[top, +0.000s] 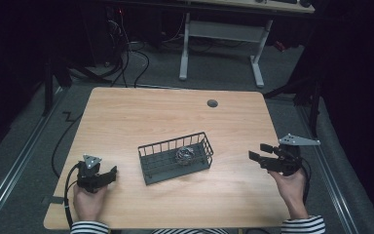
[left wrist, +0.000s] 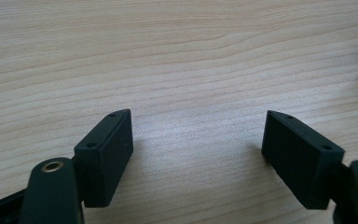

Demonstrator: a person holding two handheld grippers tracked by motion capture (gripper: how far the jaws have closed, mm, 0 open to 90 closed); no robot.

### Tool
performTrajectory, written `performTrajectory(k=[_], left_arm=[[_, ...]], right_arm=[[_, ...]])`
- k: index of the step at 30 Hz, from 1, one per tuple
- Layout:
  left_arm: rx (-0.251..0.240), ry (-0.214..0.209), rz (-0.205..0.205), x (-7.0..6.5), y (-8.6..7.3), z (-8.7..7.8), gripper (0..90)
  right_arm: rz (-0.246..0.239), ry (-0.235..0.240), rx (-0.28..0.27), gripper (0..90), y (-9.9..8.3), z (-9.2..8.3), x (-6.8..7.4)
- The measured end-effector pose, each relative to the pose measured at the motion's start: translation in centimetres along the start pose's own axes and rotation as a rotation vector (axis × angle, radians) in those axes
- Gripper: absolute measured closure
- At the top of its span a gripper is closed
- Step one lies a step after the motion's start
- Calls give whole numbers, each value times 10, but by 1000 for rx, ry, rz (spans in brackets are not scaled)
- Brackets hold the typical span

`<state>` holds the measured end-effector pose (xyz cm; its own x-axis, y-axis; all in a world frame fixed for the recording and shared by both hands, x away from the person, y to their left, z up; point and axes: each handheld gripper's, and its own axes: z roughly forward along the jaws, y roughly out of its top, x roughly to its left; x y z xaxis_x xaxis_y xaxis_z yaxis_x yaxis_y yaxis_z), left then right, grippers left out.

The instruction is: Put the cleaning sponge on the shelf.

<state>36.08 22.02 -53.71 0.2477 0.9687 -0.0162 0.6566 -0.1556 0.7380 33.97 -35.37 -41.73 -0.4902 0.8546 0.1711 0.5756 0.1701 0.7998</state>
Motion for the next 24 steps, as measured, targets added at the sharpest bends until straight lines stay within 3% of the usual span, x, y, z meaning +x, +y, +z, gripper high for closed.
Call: performTrajectory(k=[13,24], left_arm=[[0,0,0,0,0,0,251],[0,0,0,0,0,0,251]], right_arm=[[75,-17,2,350,-30,5,-13],[98,-35,17,351,-46,13,-18]])
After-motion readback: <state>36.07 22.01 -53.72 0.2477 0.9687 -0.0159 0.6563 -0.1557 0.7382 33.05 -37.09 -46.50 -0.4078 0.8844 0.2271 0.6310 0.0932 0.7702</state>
